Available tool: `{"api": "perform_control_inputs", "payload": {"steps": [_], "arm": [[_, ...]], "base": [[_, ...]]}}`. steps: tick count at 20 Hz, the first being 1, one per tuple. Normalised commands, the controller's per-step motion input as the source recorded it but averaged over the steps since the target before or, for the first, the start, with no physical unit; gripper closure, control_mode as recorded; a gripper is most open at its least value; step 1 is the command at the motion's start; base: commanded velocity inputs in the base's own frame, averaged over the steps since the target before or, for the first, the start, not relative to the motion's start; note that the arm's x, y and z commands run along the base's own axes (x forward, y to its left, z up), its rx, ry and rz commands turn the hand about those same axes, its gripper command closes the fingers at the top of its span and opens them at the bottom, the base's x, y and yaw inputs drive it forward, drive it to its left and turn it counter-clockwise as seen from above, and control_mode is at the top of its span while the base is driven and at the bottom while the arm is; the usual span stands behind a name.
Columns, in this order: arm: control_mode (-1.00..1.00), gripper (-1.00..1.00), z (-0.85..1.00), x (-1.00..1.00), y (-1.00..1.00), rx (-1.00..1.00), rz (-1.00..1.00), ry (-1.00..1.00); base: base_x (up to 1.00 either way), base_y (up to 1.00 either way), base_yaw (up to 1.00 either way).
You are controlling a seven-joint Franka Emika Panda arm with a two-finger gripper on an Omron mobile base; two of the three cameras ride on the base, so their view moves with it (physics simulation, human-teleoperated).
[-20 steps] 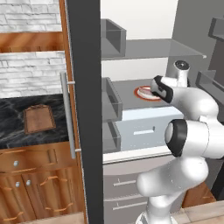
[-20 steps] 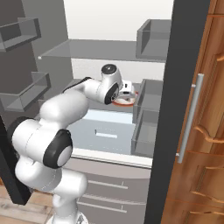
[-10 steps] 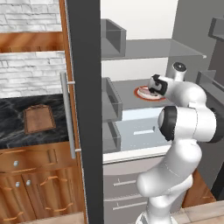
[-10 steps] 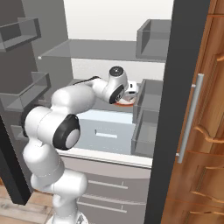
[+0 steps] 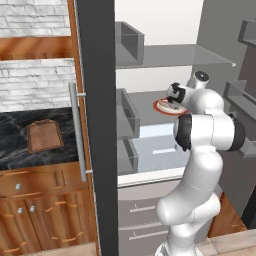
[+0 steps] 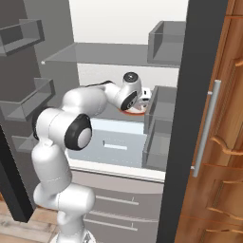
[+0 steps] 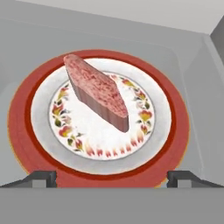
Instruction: Retrieve the steak from the fridge and place it on the cutting board.
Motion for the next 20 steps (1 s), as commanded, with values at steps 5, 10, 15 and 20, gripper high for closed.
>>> {"api": "perform_control_inputs", "payload": {"steps": [5,10,15,20], "arm": [[-1.00,-1.00,-0.17,0.30,-0.02,0.00,0.02,0.00],[-1.00,-1.00,-0.03,0.35,-0.07,0.00,0.02,0.00],[-1.00,-1.00,-0.04,0.23,-0.03,0.00,0.01,0.04],[-1.00,-1.00,-0.13,0.25,0.00,0.00,0.02,0.05]], "base": [[0.00,0.00,0.00],[0.00,0.00,0.00],[0.00,0.00,0.00],[0.00,0.00,0.00]]}}
